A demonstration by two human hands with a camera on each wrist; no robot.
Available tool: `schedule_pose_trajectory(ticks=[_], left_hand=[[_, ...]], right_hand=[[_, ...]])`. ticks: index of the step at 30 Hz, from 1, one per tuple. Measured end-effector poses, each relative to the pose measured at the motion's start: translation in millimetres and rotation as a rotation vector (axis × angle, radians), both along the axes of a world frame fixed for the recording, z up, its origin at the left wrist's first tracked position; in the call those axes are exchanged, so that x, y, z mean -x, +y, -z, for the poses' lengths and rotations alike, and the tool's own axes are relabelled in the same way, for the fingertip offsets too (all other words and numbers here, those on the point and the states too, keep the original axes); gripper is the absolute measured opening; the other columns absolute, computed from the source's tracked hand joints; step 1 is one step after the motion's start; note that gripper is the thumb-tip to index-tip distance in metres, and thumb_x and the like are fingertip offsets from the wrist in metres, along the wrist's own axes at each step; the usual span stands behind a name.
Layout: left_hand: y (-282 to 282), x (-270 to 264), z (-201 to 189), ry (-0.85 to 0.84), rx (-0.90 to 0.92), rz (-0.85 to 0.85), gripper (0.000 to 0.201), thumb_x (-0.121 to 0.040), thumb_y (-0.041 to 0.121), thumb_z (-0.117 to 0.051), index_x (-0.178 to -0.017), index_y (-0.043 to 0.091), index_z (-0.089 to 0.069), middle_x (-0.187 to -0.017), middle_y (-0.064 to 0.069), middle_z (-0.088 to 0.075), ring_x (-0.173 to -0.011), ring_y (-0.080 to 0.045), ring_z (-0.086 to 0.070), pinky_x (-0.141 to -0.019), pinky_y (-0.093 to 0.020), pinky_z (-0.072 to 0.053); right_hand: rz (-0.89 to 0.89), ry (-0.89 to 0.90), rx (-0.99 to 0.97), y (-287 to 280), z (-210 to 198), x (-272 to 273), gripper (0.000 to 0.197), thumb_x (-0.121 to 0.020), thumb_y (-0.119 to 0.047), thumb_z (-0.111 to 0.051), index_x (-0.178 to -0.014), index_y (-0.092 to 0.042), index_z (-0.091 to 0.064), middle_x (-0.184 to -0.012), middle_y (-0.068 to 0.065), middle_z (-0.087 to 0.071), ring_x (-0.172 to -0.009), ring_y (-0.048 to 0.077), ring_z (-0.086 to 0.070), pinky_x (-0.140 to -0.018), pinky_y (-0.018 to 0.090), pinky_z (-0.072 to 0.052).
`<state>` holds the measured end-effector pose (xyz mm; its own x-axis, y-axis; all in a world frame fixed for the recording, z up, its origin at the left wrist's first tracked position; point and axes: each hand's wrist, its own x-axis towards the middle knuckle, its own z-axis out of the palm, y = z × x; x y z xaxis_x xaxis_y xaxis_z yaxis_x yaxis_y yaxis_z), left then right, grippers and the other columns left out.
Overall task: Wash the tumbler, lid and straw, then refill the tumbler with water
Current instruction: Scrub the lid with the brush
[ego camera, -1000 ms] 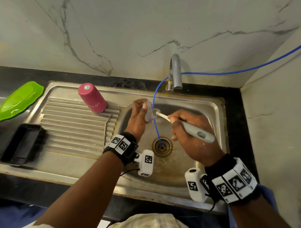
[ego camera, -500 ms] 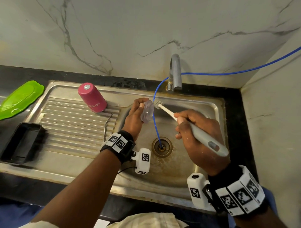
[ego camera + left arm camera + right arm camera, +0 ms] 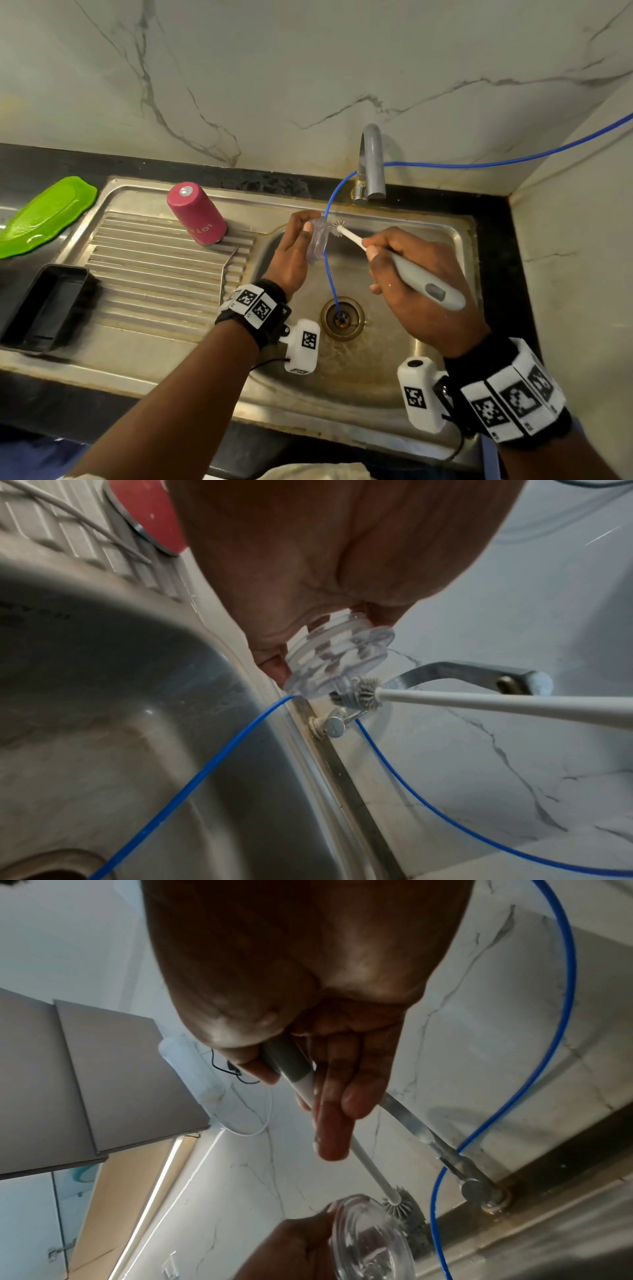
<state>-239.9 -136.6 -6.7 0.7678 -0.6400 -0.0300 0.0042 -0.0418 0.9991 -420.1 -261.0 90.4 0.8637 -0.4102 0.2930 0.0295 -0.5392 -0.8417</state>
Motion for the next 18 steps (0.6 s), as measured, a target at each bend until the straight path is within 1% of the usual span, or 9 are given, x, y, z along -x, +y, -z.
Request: schedule_pose_trajectory(ticks=[4, 6, 8, 9, 11, 13, 15, 17, 18], left_hand=[[-0.3, -6.8, -1.4, 0.048, 0.015, -0.038, 0.029, -0.108, 0.033, -0.037, -0.123, 0.016, -0.055, -0.113, -0.004, -0.064, -0.103, -0.012, -0.063, -0.086, -0.023, -0.050], [-2.2, -4.3, -1.2, 0.074, -0.002, -0.021, 0.024, -0.114, 0.024, -0.035, -0.127, 0.014, -0.052, -0.118, -0.006, -0.062, -0.099, -0.011, -0.064, -0.076, -0.021, -0.054], [-3.6, -0.6, -2.4, 0.106, -0.014, -0.018, 0.022, -0.115, 0.017, -0.033, -0.129, 0.014, -0.049, -0.119, -0.006, -0.060, -0.091, -0.002, -0.066, -0.067, -0.017, -0.054], [-3.0, 0.3, -2.1, 0.117, -0.013, -0.023, 0.022, -0.115, 0.016, -0.033, -0.129, 0.014, -0.049, -0.118, -0.005, -0.061, -0.087, 0.002, -0.067, -0.066, -0.017, -0.054], [-1.3, -0.2, -0.4, 0.127, -0.007, -0.029, 0.023, -0.115, 0.016, -0.033, -0.131, 0.012, -0.049, -0.117, -0.003, -0.061, -0.085, 0.004, -0.067, -0.065, -0.017, -0.054], [-0.5, 1.1, -1.3, 0.144, -0.006, -0.043, 0.025, -0.115, 0.017, -0.034, -0.133, 0.010, -0.049, -0.117, -0.003, -0.061, -0.086, 0.003, -0.067, -0.065, -0.017, -0.054], [0.0, 0.7, -3.2, 0.183, 0.009, -0.108, 0.023, -0.115, 0.019, -0.034, -0.131, 0.012, -0.049, -0.112, 0.000, -0.065, -0.084, 0.001, -0.068, -0.064, -0.019, -0.054], [1.2, -2.9, -4.5, 0.250, 0.027, -0.197, 0.020, -0.115, 0.024, -0.036, -0.128, 0.016, -0.050, -0.107, 0.002, -0.067, -0.085, -0.006, -0.068, -0.064, -0.025, -0.056], [1.6, -5.3, -4.2, 0.293, 0.045, -0.231, 0.020, -0.115, 0.027, -0.036, -0.127, 0.018, -0.049, -0.107, 0.000, -0.067, -0.088, -0.012, -0.068, -0.065, -0.027, -0.057]], right_hand=[[-0.061, -0.038, 0.015, 7.0, -7.4, 4.1, 0.013, -0.105, -0.014, -0.060, -0.101, -0.007, -0.070, -0.080, -0.010, -0.067, -0.070, 0.019, -0.072, -0.064, 0.037, -0.059], [-0.024, -0.032, 0.001, 5.9, -3.6, 0.6, 0.016, -0.106, -0.018, -0.059, -0.102, -0.008, -0.070, -0.079, -0.009, -0.067, -0.070, 0.018, -0.072, -0.063, 0.040, -0.060], [0.034, -0.008, -0.011, 0.8, 2.3, -4.3, 0.018, -0.106, -0.023, -0.057, -0.102, -0.012, -0.071, -0.078, -0.007, -0.068, -0.068, 0.018, -0.072, -0.061, 0.044, -0.060], [0.049, 0.006, -0.021, -1.5, 5.5, -5.7, 0.018, -0.106, -0.023, -0.057, -0.102, -0.013, -0.071, -0.078, -0.005, -0.069, -0.066, 0.018, -0.072, -0.060, 0.045, -0.059], [0.050, 0.035, -0.027, -3.8, 10.3, -7.6, 0.016, -0.106, -0.021, -0.058, -0.102, -0.014, -0.071, -0.076, -0.002, -0.069, -0.065, 0.019, -0.072, -0.060, 0.047, -0.059], [0.026, 0.052, -0.027, -2.4, 12.2, -7.4, 0.016, -0.106, -0.023, -0.058, -0.103, -0.014, -0.071, -0.077, -0.003, -0.069, -0.066, 0.020, -0.071, -0.060, 0.048, -0.059], [-0.002, 0.043, -0.030, 1.4, 10.8, -6.0, 0.017, -0.107, -0.024, -0.057, -0.103, -0.013, -0.070, -0.076, -0.002, -0.068, -0.066, 0.022, -0.070, -0.060, 0.048, -0.059], [-0.022, 0.033, -0.037, 7.0, 7.5, -3.2, 0.016, -0.106, -0.020, -0.058, -0.102, -0.012, -0.070, -0.075, -0.001, -0.067, -0.065, 0.023, -0.070, -0.060, 0.048, -0.059], [-0.031, 0.027, -0.038, 10.6, 5.2, -1.1, 0.015, -0.105, -0.019, -0.058, -0.102, -0.012, -0.070, -0.075, -0.003, -0.067, -0.064, 0.023, -0.070, -0.060, 0.047, -0.059]])
